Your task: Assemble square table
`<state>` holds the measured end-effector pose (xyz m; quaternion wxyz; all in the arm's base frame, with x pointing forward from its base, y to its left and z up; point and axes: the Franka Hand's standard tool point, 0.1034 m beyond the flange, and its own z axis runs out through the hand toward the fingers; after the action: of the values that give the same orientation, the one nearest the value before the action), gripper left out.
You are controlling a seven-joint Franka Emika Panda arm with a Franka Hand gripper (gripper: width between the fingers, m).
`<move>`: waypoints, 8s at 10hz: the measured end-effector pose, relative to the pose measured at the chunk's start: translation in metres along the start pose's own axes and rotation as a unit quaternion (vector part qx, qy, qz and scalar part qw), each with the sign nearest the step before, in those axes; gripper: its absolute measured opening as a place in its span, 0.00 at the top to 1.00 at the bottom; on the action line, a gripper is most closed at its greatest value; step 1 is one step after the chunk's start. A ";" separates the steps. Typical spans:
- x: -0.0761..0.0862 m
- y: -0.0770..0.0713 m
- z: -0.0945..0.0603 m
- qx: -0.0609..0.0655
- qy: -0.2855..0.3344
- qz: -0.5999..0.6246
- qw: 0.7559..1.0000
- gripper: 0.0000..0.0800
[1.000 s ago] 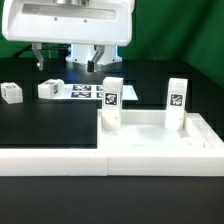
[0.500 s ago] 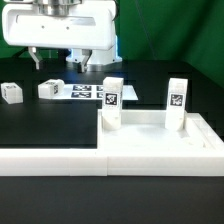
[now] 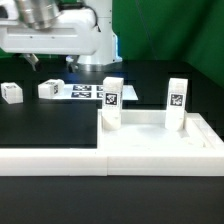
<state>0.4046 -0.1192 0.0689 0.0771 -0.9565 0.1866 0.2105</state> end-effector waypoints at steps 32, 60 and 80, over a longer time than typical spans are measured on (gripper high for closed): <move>-0.019 0.038 0.069 -0.084 -0.250 0.003 0.965 0.19; 0.050 -0.041 -0.081 -0.063 0.106 -0.150 0.981 0.64; 0.117 -0.256 -0.114 -0.049 0.428 -0.176 0.885 0.64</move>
Offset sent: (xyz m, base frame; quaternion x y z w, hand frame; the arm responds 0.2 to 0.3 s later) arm 0.0000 0.0000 0.0000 0.0000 -0.1296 0.0000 0.9916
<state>0.6458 0.0522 0.1390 -0.0216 -0.9733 0.0196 -0.2276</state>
